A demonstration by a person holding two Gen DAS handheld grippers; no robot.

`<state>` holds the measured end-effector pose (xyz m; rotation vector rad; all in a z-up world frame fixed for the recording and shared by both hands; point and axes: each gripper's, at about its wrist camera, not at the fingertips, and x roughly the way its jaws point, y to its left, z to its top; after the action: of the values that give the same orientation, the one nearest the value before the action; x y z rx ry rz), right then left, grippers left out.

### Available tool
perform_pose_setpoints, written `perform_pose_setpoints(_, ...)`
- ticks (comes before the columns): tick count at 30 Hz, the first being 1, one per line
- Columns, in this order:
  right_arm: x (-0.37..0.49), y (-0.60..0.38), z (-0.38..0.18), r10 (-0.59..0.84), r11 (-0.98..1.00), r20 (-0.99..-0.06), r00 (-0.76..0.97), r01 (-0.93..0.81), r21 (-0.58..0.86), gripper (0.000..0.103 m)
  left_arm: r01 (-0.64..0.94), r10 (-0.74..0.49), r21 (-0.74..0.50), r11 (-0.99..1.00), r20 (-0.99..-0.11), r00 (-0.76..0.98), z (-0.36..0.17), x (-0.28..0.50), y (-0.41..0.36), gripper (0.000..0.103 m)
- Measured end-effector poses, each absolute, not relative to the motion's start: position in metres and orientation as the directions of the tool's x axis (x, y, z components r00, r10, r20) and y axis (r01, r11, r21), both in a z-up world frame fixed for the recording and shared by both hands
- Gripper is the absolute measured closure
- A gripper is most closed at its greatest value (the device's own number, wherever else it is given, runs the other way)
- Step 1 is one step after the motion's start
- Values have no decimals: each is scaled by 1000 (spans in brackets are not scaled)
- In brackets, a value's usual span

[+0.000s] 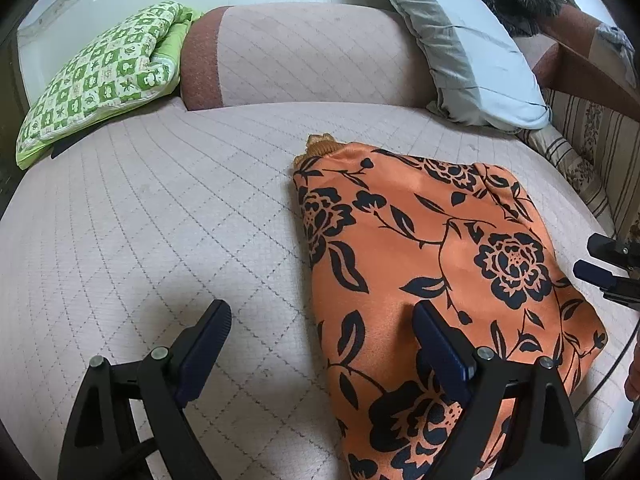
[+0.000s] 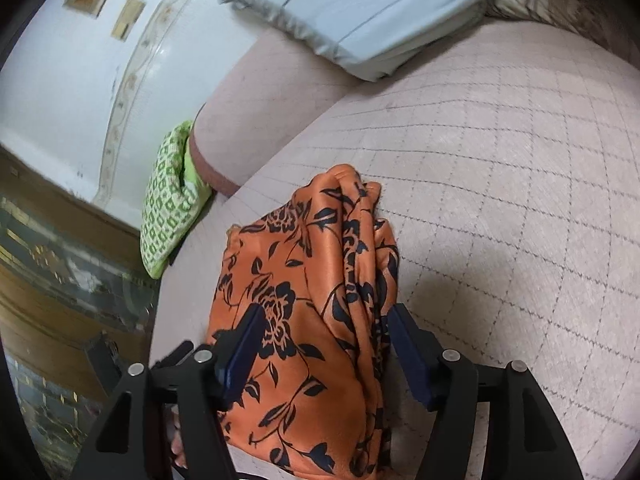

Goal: Fold small clothes

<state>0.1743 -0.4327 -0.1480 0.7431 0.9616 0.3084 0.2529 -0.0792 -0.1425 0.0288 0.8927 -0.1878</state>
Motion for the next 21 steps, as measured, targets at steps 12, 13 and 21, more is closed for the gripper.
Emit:
perform_pose_setpoints(12,175,-416,-154,599,724,-631,493,5,690,26,223,-237,-134,966,-805,544,-150,256,-90,10)
perform_pose_setpoints(13,175,-416,-155,600,723,-633,489,7,691,26,233,-280,-181,956,-803,526,-150,256,-89,10)
perform_pose_setpoints(21,176,-427,-163,606,701,-634,480,53,711,21,219,-406,-343,914,-802,439,-159,266,-84,10)
